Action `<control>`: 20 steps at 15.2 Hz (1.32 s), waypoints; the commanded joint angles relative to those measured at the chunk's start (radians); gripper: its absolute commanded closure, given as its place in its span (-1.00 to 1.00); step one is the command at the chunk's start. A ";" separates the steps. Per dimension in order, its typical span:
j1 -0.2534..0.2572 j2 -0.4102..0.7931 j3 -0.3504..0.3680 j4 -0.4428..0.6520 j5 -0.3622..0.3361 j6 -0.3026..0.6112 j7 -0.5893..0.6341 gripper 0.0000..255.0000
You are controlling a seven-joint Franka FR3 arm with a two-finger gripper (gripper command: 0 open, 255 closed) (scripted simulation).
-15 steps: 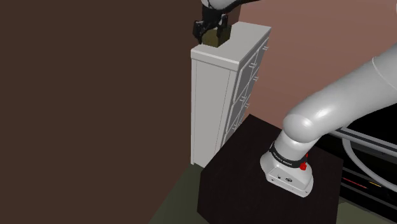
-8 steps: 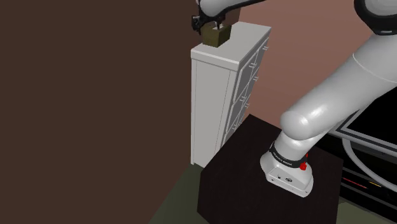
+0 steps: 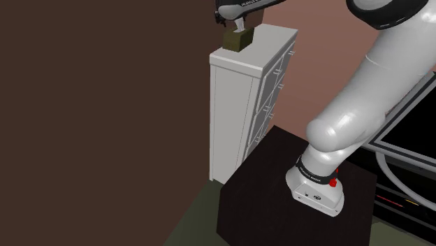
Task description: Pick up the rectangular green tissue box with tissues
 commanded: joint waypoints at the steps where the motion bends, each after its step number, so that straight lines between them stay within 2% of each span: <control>1: -0.007 0.043 -0.003 0.066 -0.069 -0.040 0.057 -1.00; 5: -0.011 0.133 -0.019 0.195 -0.191 -0.120 0.153 -1.00; 15: -0.021 0.140 -0.017 0.116 -0.224 -0.072 0.230 -1.00; 16: -0.022 0.142 -0.018 0.115 -0.226 -0.068 0.232 1.00; 20: -0.028 0.135 -0.023 0.106 -0.224 -0.057 0.228 1.00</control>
